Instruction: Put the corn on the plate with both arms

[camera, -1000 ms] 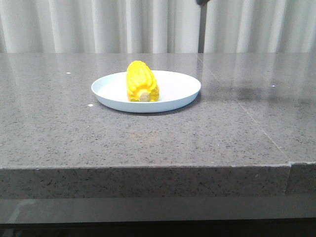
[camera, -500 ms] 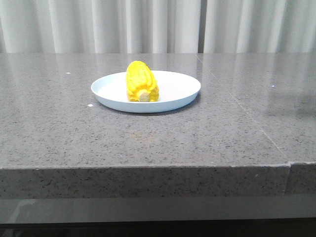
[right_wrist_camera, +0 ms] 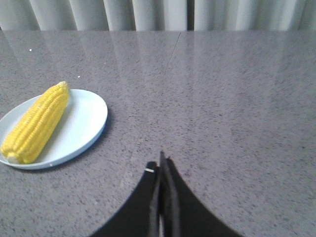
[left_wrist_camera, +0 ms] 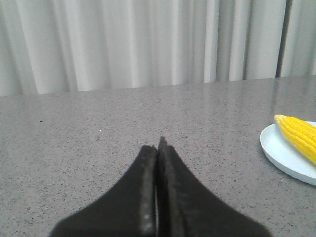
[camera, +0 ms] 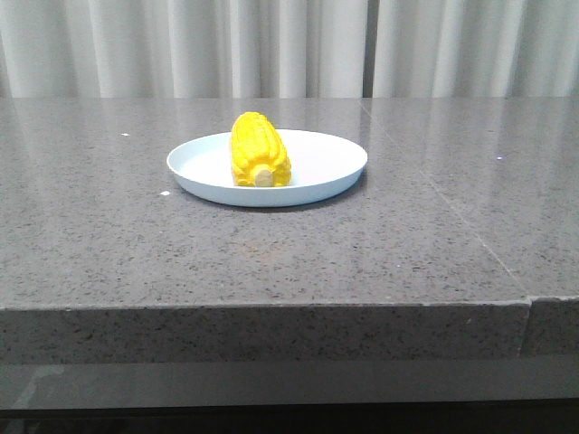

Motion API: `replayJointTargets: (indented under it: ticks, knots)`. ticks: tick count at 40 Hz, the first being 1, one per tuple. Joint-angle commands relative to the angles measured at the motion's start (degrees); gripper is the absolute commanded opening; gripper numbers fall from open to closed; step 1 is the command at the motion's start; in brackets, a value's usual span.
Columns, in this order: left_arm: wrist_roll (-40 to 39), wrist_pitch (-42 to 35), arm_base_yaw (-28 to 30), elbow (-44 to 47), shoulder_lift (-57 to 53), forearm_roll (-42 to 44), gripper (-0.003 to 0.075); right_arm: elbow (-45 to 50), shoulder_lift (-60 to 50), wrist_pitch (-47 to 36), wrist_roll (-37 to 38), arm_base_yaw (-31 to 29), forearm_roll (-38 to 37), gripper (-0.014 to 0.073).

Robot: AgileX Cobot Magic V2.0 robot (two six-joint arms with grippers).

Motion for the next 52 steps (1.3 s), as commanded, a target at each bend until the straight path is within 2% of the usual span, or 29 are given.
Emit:
replayJointTargets:
  ticks: [1,10,52]
  knots:
    - [0.0,-5.0,0.2,-1.4,0.6,0.4,-0.002,2.5,-6.0,-6.0,-0.5,-0.3,-2.2,-0.009]
    - [0.0,-5.0,0.2,-1.4,0.6,0.4,-0.002,5.7,-13.1,-6.5,-0.5,-0.3,-2.2,-0.009]
    - [0.0,-5.0,0.2,-1.4,0.6,0.4,-0.002,5.7,-13.1,-6.7,-0.5,-0.3,-2.2,-0.009]
